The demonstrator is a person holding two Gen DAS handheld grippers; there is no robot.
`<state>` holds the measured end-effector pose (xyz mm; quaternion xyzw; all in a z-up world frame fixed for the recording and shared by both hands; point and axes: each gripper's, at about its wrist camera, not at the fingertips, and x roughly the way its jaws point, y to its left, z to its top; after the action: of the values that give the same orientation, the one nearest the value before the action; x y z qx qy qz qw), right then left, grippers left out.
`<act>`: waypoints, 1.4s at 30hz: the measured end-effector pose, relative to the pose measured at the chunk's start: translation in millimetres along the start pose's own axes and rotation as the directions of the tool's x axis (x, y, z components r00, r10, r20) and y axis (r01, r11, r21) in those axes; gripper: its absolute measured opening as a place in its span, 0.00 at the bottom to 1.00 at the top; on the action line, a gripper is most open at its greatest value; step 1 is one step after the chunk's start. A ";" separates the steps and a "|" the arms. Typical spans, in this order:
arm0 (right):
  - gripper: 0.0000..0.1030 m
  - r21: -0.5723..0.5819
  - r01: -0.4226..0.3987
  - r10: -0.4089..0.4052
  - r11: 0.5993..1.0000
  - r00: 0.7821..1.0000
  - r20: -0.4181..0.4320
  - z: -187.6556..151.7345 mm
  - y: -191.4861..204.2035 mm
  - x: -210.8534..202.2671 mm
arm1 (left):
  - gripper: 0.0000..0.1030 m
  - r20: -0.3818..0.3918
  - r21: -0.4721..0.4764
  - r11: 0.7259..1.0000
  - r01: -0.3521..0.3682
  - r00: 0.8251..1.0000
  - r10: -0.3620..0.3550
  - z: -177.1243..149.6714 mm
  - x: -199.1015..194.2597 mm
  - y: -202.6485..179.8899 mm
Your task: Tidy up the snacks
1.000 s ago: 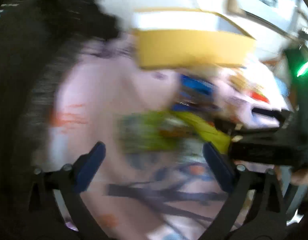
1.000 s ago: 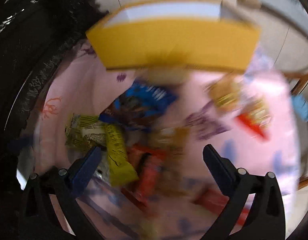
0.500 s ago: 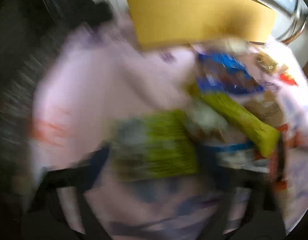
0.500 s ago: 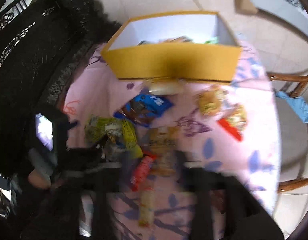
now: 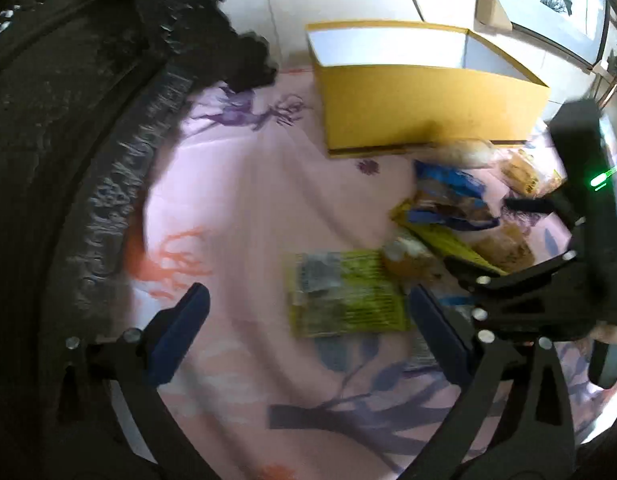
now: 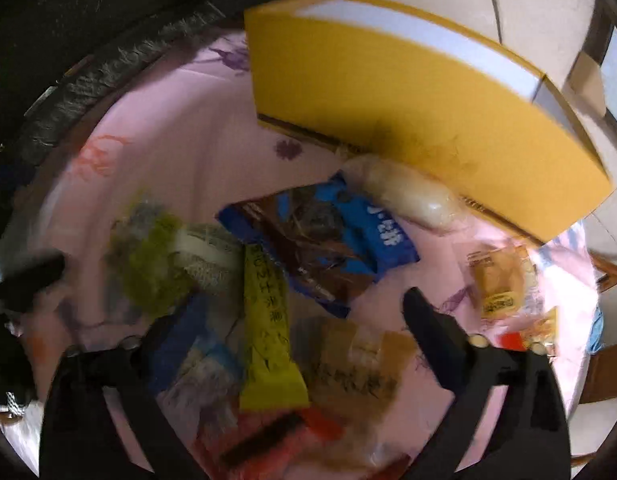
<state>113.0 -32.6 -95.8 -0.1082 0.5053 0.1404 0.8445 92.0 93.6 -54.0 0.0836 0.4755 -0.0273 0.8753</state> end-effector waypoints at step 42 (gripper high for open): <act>0.83 -0.267 -0.140 0.129 0.953 0.990 -0.059 -30.0 -19.8 -51.9 | 0.81 -0.182 0.018 0.990 0.137 0.974 -0.132 -38.4 30.5 -2.4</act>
<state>71.8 -67.5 -63.2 -0.1907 0.5048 0.2630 0.7998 76.6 98.8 -100.3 0.0666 0.5568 -0.0860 0.8235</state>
